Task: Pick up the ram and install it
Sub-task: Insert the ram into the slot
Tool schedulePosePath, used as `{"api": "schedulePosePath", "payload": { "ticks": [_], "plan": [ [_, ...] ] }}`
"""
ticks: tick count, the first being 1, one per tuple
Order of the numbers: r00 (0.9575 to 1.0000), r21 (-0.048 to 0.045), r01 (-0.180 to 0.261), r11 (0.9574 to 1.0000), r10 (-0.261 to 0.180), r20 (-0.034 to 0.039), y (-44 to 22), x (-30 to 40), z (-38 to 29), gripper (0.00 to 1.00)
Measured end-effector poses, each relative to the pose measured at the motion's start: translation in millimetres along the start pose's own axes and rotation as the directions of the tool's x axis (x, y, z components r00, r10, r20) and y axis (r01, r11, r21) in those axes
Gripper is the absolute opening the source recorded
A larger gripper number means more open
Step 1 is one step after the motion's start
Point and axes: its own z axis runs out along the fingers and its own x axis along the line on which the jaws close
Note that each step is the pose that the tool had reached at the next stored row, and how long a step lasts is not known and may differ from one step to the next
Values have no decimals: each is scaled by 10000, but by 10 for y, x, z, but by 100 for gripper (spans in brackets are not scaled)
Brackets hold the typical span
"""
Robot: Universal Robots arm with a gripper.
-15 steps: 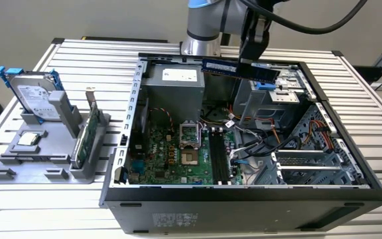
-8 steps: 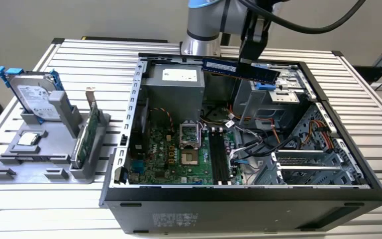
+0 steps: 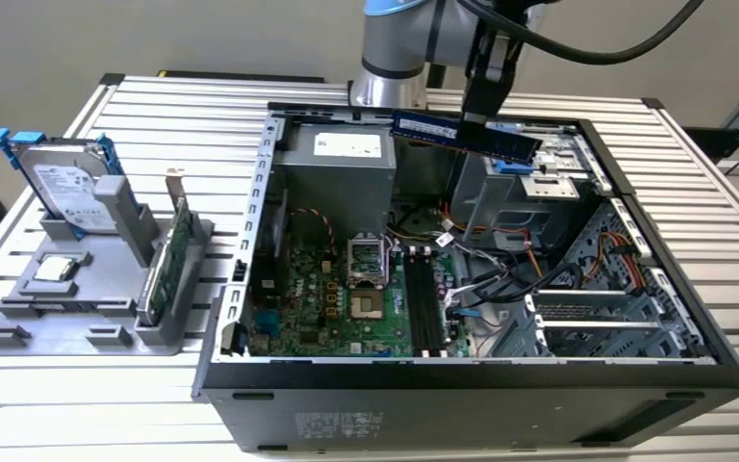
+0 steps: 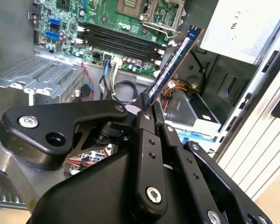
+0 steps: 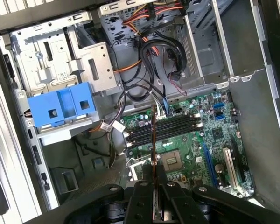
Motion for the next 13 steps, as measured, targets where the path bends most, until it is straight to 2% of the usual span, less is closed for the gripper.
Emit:
{"api": "schedulePosePath", "payload": {
  "ticks": [13],
  "plan": [
    [9989, 5, -474, 9989, 474, 4, 0, 0, 0, 0]
  ]
}}
